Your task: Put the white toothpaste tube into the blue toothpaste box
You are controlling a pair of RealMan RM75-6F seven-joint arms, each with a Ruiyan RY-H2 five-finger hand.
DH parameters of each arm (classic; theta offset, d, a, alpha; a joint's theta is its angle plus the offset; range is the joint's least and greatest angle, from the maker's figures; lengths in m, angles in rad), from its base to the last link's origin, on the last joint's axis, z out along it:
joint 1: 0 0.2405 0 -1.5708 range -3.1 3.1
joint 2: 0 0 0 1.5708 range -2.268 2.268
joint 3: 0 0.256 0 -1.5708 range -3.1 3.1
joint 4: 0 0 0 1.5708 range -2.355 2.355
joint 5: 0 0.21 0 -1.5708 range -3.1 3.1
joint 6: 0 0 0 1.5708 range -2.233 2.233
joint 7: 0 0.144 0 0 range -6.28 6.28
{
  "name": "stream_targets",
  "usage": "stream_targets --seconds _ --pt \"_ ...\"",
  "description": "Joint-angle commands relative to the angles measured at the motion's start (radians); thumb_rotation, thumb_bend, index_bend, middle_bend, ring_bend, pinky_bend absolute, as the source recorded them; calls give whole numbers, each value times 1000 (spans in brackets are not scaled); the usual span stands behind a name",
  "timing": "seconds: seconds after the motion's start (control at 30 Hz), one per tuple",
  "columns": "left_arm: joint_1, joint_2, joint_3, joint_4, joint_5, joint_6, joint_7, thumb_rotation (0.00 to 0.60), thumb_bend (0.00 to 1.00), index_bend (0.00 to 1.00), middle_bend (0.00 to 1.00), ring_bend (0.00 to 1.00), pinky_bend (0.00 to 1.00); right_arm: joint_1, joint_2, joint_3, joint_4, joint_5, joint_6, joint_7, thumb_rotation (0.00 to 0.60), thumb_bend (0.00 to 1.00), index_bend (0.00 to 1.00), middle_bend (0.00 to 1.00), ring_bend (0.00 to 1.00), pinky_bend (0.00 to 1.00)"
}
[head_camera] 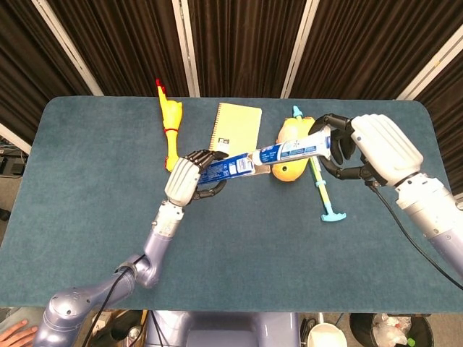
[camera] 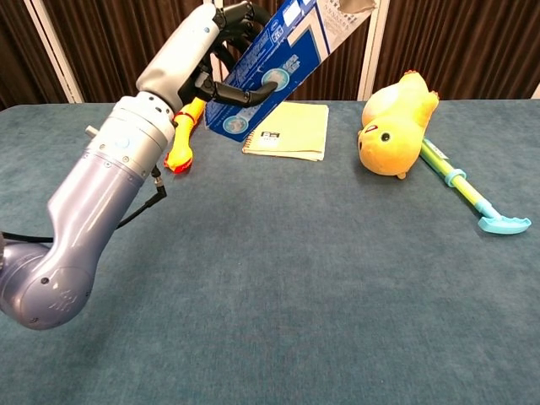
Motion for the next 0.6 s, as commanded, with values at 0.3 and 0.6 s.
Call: stream_targets --seconds 0.3,0.6 --pt "-12 -1 -4 21 -16 -20 7 600 342 286 407 384 458 1 31 13 -26 -9 1 50 600 527 815 738 690 608" --pt "-29 -11 -10 16 -9 7 -21 600 359 285 402 383 458 -1 14 -4 -41 -11 5 30 600 527 815 737 690 608"
